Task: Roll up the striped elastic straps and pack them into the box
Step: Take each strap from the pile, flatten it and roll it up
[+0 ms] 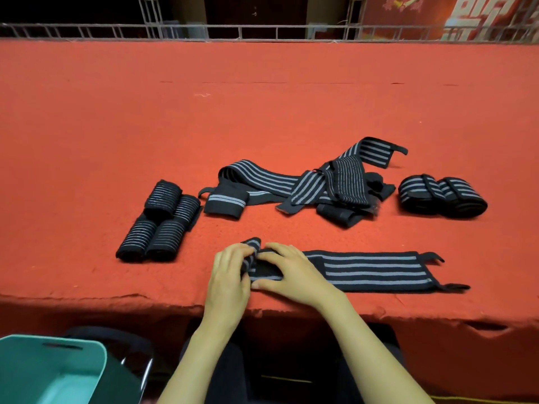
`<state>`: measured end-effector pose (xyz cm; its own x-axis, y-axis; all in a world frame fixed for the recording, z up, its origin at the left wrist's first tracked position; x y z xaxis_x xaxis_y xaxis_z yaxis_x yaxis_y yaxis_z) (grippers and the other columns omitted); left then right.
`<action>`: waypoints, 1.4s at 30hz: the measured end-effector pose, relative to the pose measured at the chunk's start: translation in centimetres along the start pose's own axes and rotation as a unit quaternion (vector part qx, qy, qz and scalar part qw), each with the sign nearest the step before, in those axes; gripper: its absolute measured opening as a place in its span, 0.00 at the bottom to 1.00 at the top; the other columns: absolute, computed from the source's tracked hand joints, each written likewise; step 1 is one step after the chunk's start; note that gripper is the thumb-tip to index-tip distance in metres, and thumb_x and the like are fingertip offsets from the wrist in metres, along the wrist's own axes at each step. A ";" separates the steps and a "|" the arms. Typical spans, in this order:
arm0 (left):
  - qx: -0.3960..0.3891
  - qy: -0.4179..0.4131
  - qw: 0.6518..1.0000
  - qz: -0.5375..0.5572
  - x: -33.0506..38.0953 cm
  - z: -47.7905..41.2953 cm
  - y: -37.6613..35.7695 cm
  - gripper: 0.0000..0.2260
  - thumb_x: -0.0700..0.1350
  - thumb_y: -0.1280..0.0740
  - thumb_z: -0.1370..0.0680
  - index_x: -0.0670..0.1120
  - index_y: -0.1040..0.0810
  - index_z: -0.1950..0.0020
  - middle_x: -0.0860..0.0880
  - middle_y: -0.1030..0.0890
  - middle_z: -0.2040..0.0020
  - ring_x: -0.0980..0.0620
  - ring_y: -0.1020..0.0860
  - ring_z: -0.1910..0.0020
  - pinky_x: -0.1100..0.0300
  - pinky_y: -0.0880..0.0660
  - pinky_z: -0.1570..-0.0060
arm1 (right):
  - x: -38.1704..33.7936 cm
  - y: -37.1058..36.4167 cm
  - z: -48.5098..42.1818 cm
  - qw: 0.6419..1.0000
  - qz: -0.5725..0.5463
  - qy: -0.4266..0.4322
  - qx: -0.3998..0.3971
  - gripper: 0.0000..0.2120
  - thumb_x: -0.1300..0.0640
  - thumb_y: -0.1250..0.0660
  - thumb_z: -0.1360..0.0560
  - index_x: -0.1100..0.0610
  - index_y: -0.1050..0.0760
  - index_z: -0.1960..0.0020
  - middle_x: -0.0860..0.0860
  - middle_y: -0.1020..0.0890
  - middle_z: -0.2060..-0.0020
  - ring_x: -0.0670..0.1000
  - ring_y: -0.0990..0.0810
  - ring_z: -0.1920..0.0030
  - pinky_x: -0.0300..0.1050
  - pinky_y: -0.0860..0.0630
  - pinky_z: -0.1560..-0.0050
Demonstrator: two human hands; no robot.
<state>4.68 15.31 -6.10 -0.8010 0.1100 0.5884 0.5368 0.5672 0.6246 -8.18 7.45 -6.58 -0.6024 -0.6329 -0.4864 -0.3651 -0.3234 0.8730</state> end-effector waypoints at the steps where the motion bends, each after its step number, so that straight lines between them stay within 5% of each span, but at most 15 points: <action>1: -0.035 -0.012 0.999 0.004 0.2 0.0 -0.3 0.26 0.28 0.35 0.38 0.47 0.25 0.44 0.52 0.24 0.43 0.54 0.30 0.45 0.74 0.41 0.40 | 0.7 0.5 0.4 1.000 -0.008 -0.002 0.000 0.33 0.34 0.33 0.31 0.46 0.32 0.29 0.48 0.35 0.28 0.48 0.40 0.27 0.45 0.51 0.26; 7: -0.197 0.007 0.976 0.087 1.1 -0.4 -0.1 0.16 0.58 0.37 0.30 0.57 0.21 0.45 0.63 0.26 0.41 0.66 0.32 0.40 0.78 0.43 0.40 | 5.6 2.7 4.1 0.998 -0.010 -0.041 0.050 0.44 0.18 0.48 0.42 0.39 0.32 0.31 0.39 0.32 0.32 0.40 0.38 0.30 0.45 0.55 0.25; 9: -0.185 0.053 0.972 0.136 0.8 -1.0 0.3 0.06 0.52 0.33 0.27 0.60 0.21 0.51 0.62 0.23 0.44 0.69 0.28 0.42 0.78 0.39 0.43 | 6.2 2.8 4.7 0.998 -0.003 -0.042 0.053 0.44 0.18 0.48 0.41 0.38 0.33 0.31 0.39 0.33 0.31 0.40 0.40 0.29 0.45 0.57 0.24; 12: -0.129 0.140 0.964 0.185 0.2 -1.3 0.3 0.12 0.36 0.29 0.28 0.55 0.21 0.55 0.54 0.19 0.48 0.63 0.22 0.51 0.74 0.31 0.50 | 6.0 2.6 4.9 0.998 0.009 -0.037 0.055 0.44 0.19 0.48 0.41 0.38 0.34 0.30 0.39 0.35 0.30 0.41 0.42 0.28 0.44 0.58 0.25; 18: -0.083 0.219 0.960 0.155 0.2 -0.5 -1.3 0.19 0.43 0.25 0.30 0.53 0.29 0.43 0.51 0.26 0.43 0.53 0.28 0.43 0.56 0.30 0.40 | 5.8 2.4 5.2 0.994 0.023 -0.053 0.091 0.40 0.21 0.46 0.39 0.38 0.33 0.31 0.39 0.35 0.30 0.42 0.41 0.28 0.39 0.57 0.27; 21: -0.075 0.236 0.959 0.137 0.2 -0.5 -1.6 0.20 0.45 0.26 0.30 0.52 0.32 0.43 0.50 0.26 0.41 0.51 0.27 0.42 0.55 0.30 0.40 | 5.6 2.4 5.1 0.995 0.021 -0.052 0.088 0.40 0.21 0.46 0.39 0.38 0.33 0.31 0.39 0.35 0.30 0.42 0.42 0.28 0.41 0.57 0.26; 26: -0.015 0.176 0.981 0.080 3.0 -0.5 -2.1 0.19 0.39 0.27 0.30 0.46 0.32 0.43 0.52 0.31 0.45 0.55 0.32 0.46 0.66 0.39 0.47 | 5.6 2.2 5.2 0.994 0.012 -0.051 0.093 0.47 0.19 0.48 0.41 0.42 0.37 0.28 0.40 0.35 0.29 0.41 0.41 0.27 0.42 0.56 0.25; 32: -0.020 0.020 0.999 0.016 5.2 -1.3 -4.0 0.17 0.35 0.26 0.33 0.43 0.26 0.48 0.52 0.29 0.50 0.55 0.35 0.50 0.68 0.39 0.50 | 6.1 3.1 5.8 0.995 -0.037 -0.079 0.054 0.52 0.26 0.34 0.40 0.49 0.46 0.24 0.43 0.37 0.27 0.45 0.42 0.26 0.48 0.49 0.24; 36: -0.095 -0.060 0.993 0.046 6.6 -1.2 -5.4 0.17 0.49 0.27 0.33 0.48 0.22 0.46 0.58 0.27 0.47 0.60 0.35 0.46 0.77 0.42 0.43 | 7.8 4.7 6.7 0.996 -0.025 -0.080 0.033 0.53 0.24 0.35 0.41 0.49 0.45 0.24 0.44 0.35 0.28 0.44 0.40 0.28 0.46 0.46 0.25; 39: -0.138 -0.062 0.984 0.094 7.6 -1.0 -6.2 0.18 0.59 0.34 0.29 0.49 0.20 0.46 0.60 0.24 0.46 0.62 0.31 0.44 0.76 0.41 0.41 | 9.3 5.5 7.6 0.995 -0.014 -0.083 0.044 0.51 0.21 0.41 0.43 0.47 0.39 0.27 0.41 0.33 0.31 0.38 0.39 0.31 0.45 0.52 0.24; 42: -0.125 -0.014 0.980 0.157 7.3 -1.6 -5.6 0.07 0.46 0.33 0.26 0.48 0.18 0.50 0.59 0.21 0.47 0.63 0.26 0.46 0.73 0.35 0.43 | 9.9 5.3 8.1 0.994 -0.014 -0.085 0.064 0.49 0.21 0.39 0.43 0.44 0.37 0.28 0.38 0.33 0.31 0.36 0.40 0.31 0.42 0.56 0.24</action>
<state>-3.78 11.64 -4.48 -0.5910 0.2722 0.7593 0.8032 0.2849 0.5231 -21.79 5.21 -7.07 -0.6974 -0.4938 -0.5194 -0.4645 -0.2405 0.8523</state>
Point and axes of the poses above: each hand's wrist, its own z-axis away from the middle knuckle, its own y-axis out of the back of the hand, x = y × z, the point moved 3 cm from there along -z, towards the middle knuckle
